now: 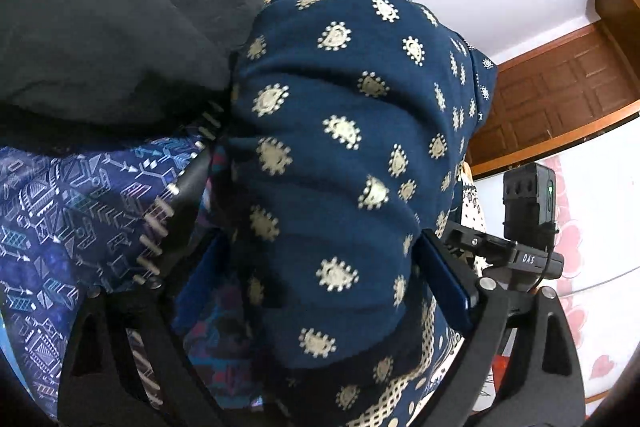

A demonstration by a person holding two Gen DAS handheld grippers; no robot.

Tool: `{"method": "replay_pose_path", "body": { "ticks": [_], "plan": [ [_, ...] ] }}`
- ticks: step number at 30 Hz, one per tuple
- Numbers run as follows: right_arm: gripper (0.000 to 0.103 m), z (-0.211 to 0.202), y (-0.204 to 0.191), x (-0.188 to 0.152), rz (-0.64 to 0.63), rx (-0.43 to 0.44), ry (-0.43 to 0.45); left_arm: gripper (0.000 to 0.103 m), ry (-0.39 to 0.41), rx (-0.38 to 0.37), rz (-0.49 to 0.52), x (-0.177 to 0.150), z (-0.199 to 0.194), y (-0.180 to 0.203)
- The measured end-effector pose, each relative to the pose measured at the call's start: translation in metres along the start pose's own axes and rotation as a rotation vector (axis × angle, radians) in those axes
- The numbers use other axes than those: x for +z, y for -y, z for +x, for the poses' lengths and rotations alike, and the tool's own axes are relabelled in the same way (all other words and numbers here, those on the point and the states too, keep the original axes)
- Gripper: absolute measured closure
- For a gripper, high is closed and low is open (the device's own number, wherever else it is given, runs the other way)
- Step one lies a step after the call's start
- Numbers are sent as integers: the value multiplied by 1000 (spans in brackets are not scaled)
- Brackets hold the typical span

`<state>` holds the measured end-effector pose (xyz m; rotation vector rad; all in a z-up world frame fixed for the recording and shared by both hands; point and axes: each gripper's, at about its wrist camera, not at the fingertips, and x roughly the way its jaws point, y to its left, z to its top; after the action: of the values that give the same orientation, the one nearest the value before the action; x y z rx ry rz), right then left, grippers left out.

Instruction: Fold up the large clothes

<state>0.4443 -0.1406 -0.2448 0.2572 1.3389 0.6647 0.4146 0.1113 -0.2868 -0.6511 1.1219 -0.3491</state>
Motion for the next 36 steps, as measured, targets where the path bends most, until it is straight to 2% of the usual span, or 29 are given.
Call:
{"method": "replay_pose_path", "body": {
  "ticks": [1,3,4,6,8,11,13,17,22,24,32,36],
  "plan": [
    [4,2,0,2,12,15,0,8,0,1,2,0,1,2],
    [15,5,-1,5,27,43,2,13,2,3,7,1,2,6],
    [30,5,-1,5,33,81,-5,22,1,-8,7,0,1,7],
    [39,3,-2,5,57,105,-6,27,4,-11,5,0,-3,11],
    [64,-4,-8,-1,46,106,13,35,10,6,24,-1,-7,16],
    [73,-20,-18,-7,38,99,35,45,13,19,59,-3,-18,29],
    [74,-32,-26,-10,24,86,42,50,14,21,78,-9,-30,37],
    [74,-47,-48,-17,6,67,38,51,34,25,96,-12,-55,49],
    [75,-65,-58,-10,-47,73,85,52,104,19,136,-7,-108,64],
    [75,-76,-77,-7,-87,75,118,52,141,26,164,-4,-130,70],
    [75,-79,-155,23,-226,124,222,52,311,69,238,31,-231,75],
    [75,-67,-181,41,-261,148,245,52,376,104,252,57,-260,59]
  ]
}}
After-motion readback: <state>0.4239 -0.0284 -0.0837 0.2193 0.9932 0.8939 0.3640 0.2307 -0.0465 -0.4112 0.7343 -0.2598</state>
